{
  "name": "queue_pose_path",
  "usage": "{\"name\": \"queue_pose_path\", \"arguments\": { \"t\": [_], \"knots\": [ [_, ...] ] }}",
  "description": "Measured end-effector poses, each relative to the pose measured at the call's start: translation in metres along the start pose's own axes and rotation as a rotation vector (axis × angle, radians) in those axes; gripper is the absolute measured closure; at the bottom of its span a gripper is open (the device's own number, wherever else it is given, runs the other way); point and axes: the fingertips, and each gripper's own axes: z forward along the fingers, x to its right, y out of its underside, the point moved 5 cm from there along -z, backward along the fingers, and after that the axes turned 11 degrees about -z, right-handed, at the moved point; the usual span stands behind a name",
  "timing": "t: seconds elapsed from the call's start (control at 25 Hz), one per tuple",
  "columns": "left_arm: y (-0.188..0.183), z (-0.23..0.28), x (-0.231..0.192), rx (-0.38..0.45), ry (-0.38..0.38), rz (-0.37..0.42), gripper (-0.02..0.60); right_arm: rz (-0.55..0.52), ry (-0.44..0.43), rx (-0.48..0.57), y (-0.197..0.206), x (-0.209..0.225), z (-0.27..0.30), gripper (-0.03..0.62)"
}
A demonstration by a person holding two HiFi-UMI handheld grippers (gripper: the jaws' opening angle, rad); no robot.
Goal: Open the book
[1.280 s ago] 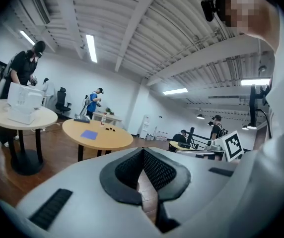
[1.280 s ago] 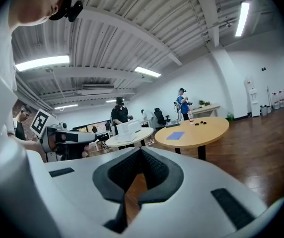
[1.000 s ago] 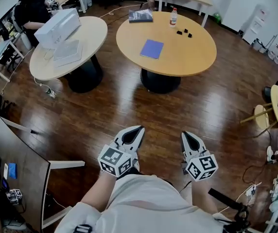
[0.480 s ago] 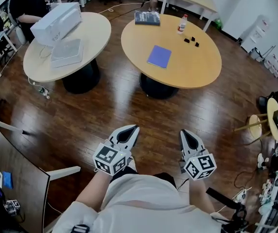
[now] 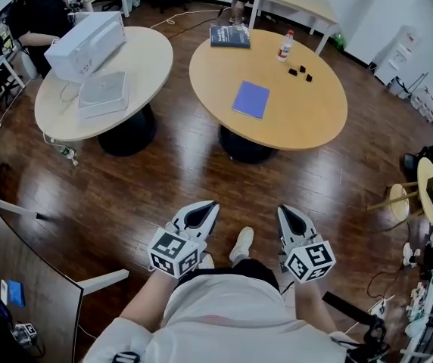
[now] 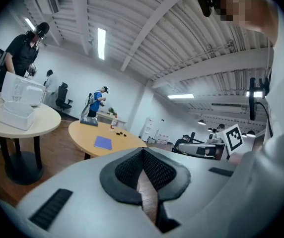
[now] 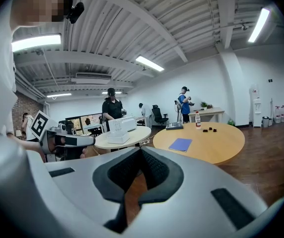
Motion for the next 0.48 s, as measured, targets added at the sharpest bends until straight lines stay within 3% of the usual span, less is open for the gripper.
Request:
{"name": "queue_pose_path", "arguments": {
  "t": [0.28,0.48],
  "knots": [
    [-0.029,0.017,-0.022,0.045,-0.079,0.023,0.571,0.0,-0.064,0.055,-0.011,0.027,0.048,0.589],
    [-0.05,0.06,-0.03,0.05,-0.109,0.051,0.571,0.014,-0.089,0.077,-0.017,0.069,0.08,0.589]
  ]
}}
